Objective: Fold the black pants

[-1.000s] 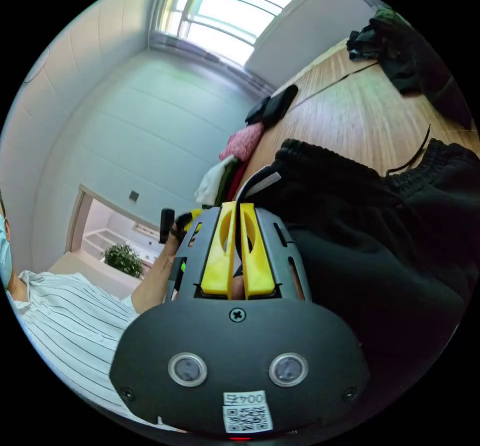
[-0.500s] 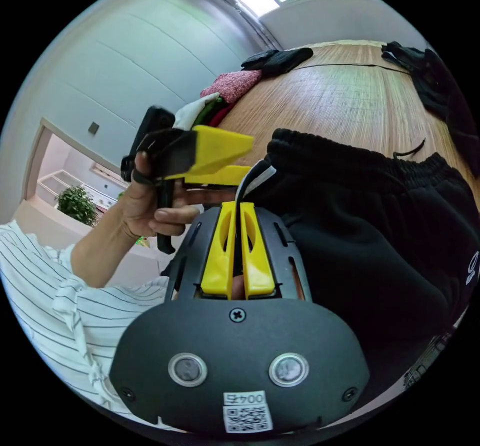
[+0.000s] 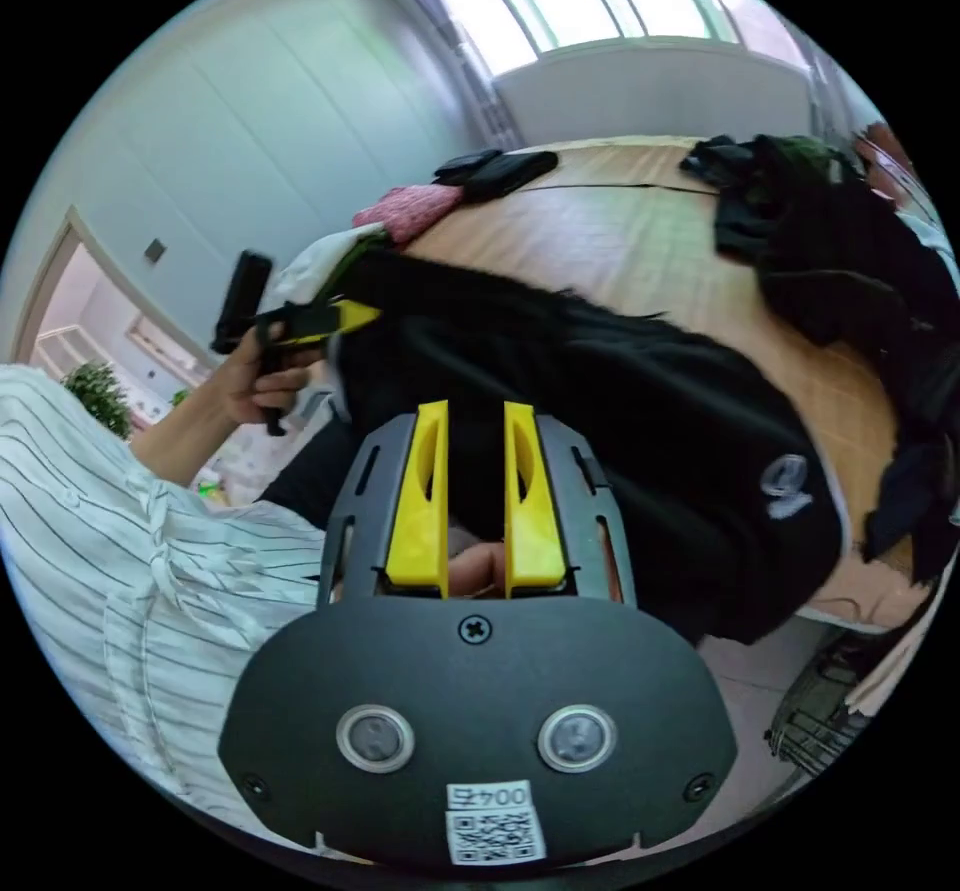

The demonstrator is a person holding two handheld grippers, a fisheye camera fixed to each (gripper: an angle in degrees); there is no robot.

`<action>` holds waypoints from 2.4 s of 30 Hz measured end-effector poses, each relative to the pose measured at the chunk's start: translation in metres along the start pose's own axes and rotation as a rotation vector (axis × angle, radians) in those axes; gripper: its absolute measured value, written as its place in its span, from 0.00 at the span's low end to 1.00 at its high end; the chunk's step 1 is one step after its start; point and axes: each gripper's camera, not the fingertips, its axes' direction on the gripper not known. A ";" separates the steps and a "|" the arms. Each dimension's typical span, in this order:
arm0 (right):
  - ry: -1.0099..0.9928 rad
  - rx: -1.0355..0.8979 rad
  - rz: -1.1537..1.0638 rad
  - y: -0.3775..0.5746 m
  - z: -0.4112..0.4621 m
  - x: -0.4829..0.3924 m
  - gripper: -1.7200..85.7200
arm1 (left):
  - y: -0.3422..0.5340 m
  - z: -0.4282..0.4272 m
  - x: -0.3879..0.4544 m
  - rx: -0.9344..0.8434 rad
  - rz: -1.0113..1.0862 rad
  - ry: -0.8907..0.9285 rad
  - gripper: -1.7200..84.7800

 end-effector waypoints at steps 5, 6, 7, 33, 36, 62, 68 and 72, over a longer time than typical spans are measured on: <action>0.116 -0.095 0.048 -0.061 -0.016 0.095 0.19 | 0.034 0.016 -0.006 -0.027 -0.007 -0.002 0.06; 0.122 -0.140 0.047 -0.078 -0.008 0.114 0.19 | 0.042 0.021 -0.011 -0.013 -0.032 0.019 0.06; 0.135 -0.195 0.039 -0.095 0.003 0.130 0.19 | 0.050 0.026 -0.015 -0.004 -0.053 0.040 0.06; 0.333 0.020 -0.026 -0.071 -0.085 0.067 0.07 | 0.173 0.177 0.029 0.014 0.019 -0.087 0.06; 0.343 0.258 -0.013 -0.043 -0.188 0.019 0.07 | 0.182 0.168 0.077 0.105 0.141 -0.148 0.05; -0.173 0.748 0.138 -0.310 -0.376 0.070 0.08 | -0.122 0.111 0.222 0.594 0.391 -0.381 0.06; 0.143 0.422 0.254 -0.439 -0.244 0.141 0.10 | -0.263 0.184 0.085 0.440 0.032 -0.616 0.11; 0.290 0.457 0.192 -0.420 -0.187 0.162 0.10 | -0.251 0.218 0.045 0.483 0.006 -0.768 0.13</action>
